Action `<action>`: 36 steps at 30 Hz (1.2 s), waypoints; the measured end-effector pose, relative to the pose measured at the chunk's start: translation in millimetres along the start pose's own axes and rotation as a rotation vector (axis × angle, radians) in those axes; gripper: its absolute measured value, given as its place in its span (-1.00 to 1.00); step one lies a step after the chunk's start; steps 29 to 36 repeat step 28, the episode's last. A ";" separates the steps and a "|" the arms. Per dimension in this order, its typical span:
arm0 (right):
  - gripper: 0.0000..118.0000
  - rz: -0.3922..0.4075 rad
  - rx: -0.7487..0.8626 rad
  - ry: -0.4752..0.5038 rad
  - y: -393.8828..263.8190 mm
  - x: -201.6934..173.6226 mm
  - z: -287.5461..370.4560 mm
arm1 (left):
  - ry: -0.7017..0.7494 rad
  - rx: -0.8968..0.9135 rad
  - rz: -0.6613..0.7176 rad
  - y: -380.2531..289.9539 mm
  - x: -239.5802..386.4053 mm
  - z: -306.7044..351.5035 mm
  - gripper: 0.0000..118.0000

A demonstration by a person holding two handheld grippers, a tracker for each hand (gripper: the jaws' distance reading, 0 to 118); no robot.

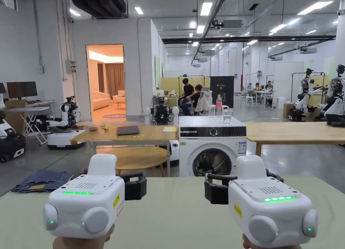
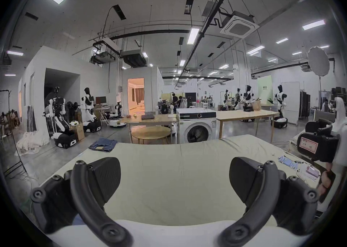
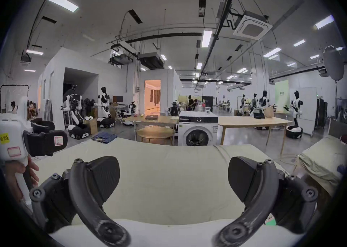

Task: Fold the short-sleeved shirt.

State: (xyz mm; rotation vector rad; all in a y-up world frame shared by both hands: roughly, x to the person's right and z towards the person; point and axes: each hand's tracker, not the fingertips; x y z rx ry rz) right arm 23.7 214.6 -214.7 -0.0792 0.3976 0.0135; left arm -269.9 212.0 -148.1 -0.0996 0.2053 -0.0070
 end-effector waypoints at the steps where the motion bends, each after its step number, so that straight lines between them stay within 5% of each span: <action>1: 0.95 -0.012 -0.009 -0.007 1.3 0.0 0.0 | 0.000 0.000 0.005 0.0 -0.5 0.0 0.94; 17: 0.96 -0.002 -0.014 -0.093 3.1 -14.0 11.8 | -0.005 -0.008 0.032 -2.2 -4.5 5.0 0.94; 36: 0.95 -0.028 -0.026 -0.045 4.8 -11.5 14.5 | 0.009 0.000 0.038 -2.4 -5.1 6.9 0.94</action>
